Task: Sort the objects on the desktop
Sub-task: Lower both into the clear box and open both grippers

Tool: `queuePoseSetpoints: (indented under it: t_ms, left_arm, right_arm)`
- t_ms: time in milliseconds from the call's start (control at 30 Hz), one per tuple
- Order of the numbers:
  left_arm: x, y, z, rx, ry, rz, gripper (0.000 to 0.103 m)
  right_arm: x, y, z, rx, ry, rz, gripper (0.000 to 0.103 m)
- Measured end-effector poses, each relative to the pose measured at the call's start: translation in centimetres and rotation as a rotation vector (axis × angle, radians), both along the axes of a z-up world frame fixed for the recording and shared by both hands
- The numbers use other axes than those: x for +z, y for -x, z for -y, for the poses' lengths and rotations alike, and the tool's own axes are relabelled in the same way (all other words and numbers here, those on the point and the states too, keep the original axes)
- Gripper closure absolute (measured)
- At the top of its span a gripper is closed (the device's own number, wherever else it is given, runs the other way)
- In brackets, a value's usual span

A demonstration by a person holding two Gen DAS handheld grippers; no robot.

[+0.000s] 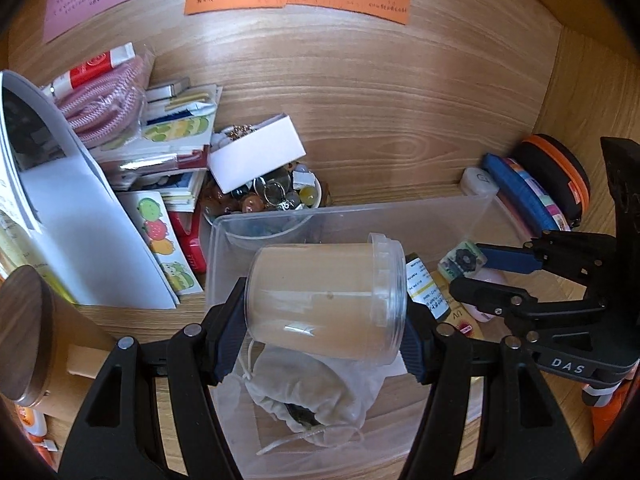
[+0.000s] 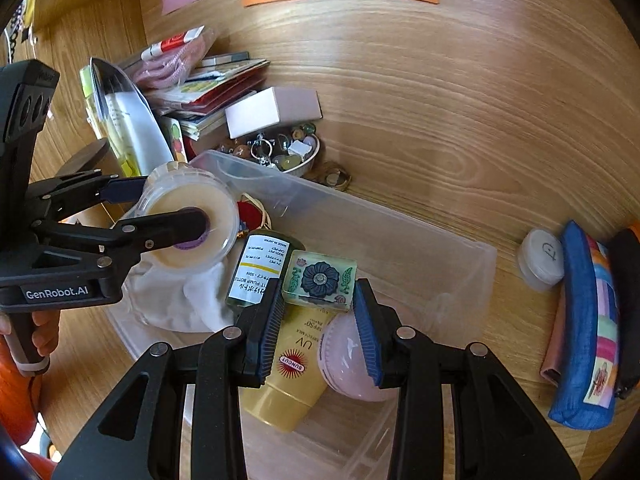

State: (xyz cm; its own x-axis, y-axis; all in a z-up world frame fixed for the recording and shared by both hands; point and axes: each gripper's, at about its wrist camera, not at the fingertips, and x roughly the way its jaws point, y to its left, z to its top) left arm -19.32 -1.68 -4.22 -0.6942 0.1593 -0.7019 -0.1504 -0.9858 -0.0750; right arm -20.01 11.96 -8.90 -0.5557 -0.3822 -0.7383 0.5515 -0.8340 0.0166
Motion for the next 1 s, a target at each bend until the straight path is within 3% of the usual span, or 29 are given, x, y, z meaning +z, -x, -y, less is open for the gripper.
queuePoseSetpoints:
  t_ms: [833, 933, 1000]
  left_arm:
    - [-1.6, 0.3, -0.7, 0.002, 0.089, 0.010, 0.033]
    - [-1.6, 0.4, -0.6, -0.003, 0.075, 0.012, 0.030]
    - [-1.5, 0.3, -0.6, 0.002, 0.071, 0.005, 0.030]
  right_arm:
    - [-0.9, -0.3, 0.8, 0.030, -0.043, -0.034, 0.067]
    - [-0.9, -0.4, 0.9, 0.038, -0.026, -0.029, 0.060]
    - [-0.8, -0.5, 0.9, 0.039, -0.011, -0.027, 0.047]
